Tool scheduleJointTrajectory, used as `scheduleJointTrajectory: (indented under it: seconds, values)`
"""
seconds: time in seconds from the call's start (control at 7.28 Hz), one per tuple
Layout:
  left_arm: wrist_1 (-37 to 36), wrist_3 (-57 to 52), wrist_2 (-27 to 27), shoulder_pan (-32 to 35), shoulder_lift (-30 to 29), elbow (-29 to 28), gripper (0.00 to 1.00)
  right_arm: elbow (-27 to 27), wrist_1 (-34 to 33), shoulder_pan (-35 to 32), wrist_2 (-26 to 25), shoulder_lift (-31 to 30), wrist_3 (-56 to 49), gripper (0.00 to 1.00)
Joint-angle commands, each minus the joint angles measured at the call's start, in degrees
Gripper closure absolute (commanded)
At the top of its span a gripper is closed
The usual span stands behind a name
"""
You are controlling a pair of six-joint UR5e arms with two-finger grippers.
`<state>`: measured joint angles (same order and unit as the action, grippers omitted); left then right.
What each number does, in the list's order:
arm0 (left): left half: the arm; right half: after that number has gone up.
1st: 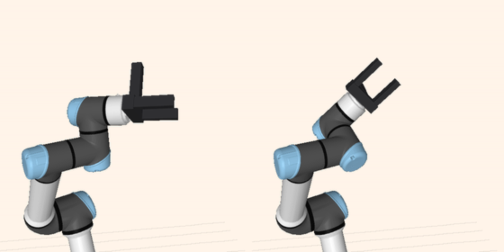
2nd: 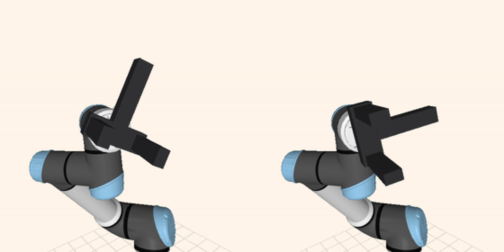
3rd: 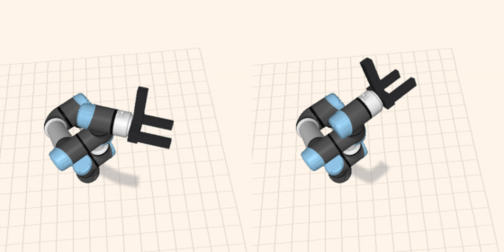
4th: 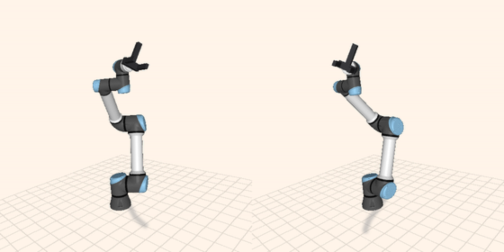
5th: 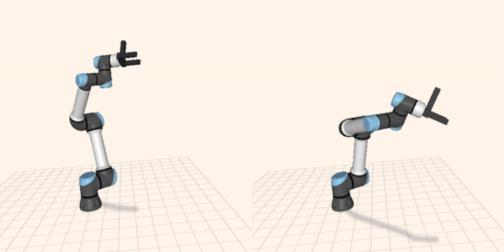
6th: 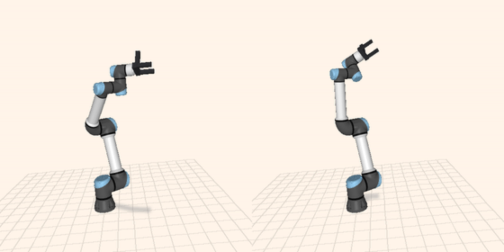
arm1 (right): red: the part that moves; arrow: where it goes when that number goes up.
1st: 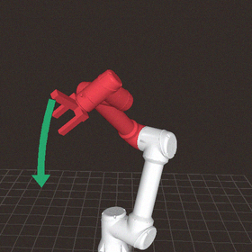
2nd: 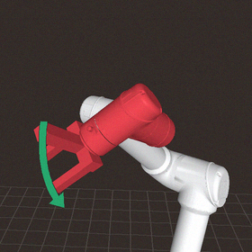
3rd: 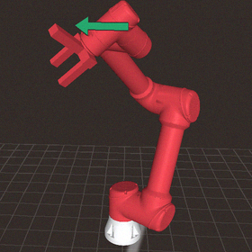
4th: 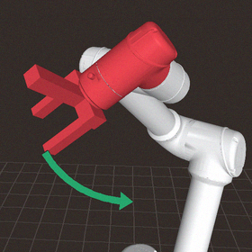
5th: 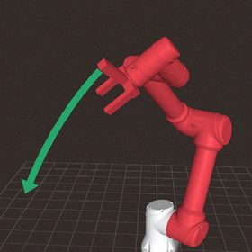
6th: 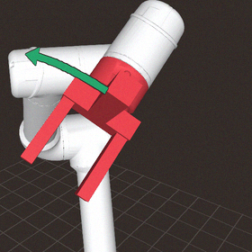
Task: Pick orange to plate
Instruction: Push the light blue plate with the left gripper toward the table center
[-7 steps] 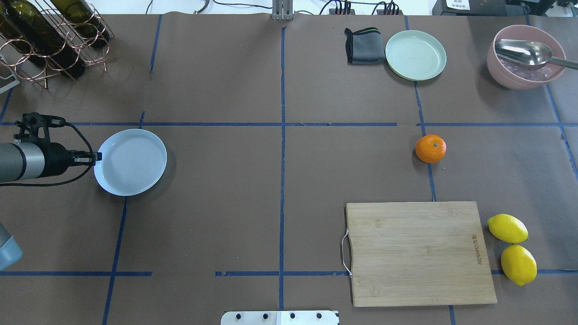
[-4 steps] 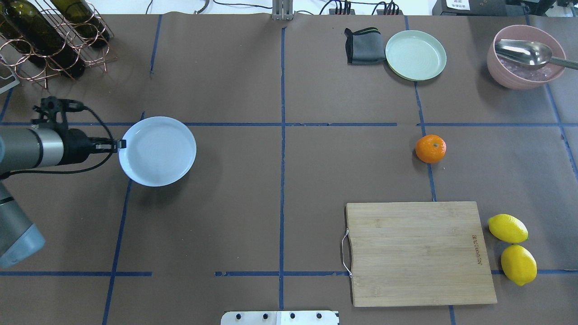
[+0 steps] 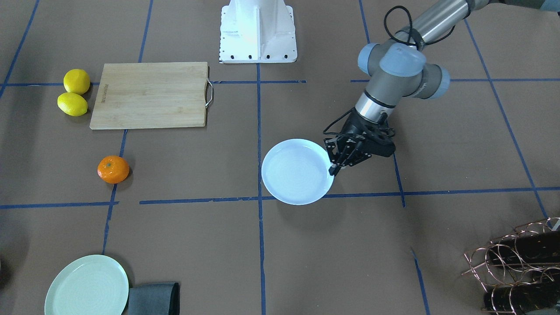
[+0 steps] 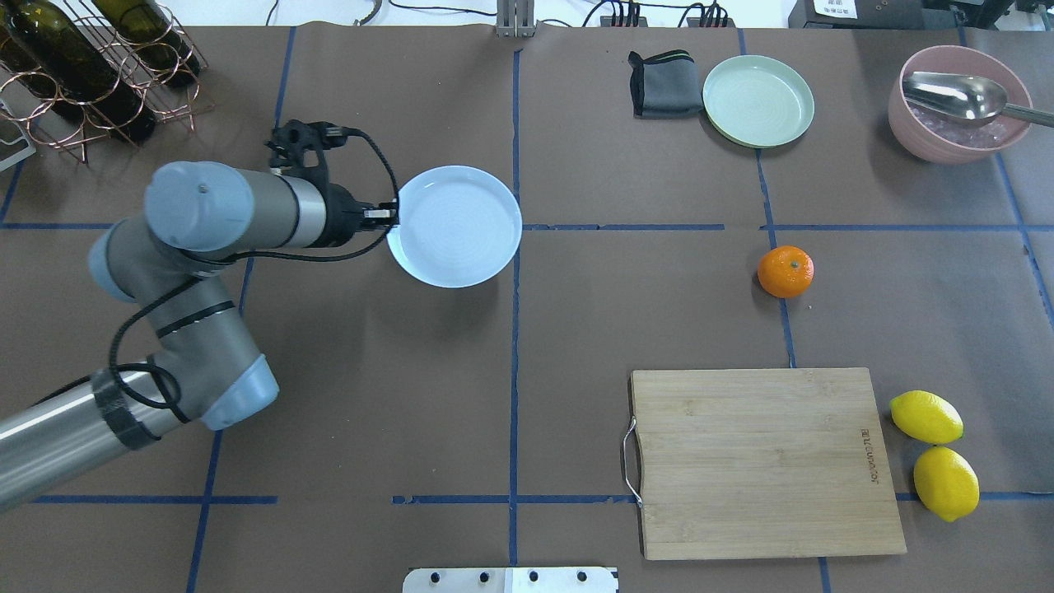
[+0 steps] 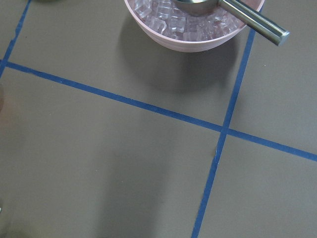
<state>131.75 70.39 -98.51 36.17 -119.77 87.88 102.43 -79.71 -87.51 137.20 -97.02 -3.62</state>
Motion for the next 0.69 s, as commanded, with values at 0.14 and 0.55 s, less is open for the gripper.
scheduleJointTrajectory:
  seconds: [0.14, 0.55]
  values:
    - [-0.71, 2.12, 5.32, -6.62, -5.55, -6.3, 1.0, 0.05, 0.08, 0.05, 0.0, -0.01, 0.01, 0.0]
    - [-0.27, 1.86, 6.4, -6.99, -5.47, -7.03, 1.0, -0.04, 0.0, -0.03, 0.0, -0.01, 0.01, 0.0]
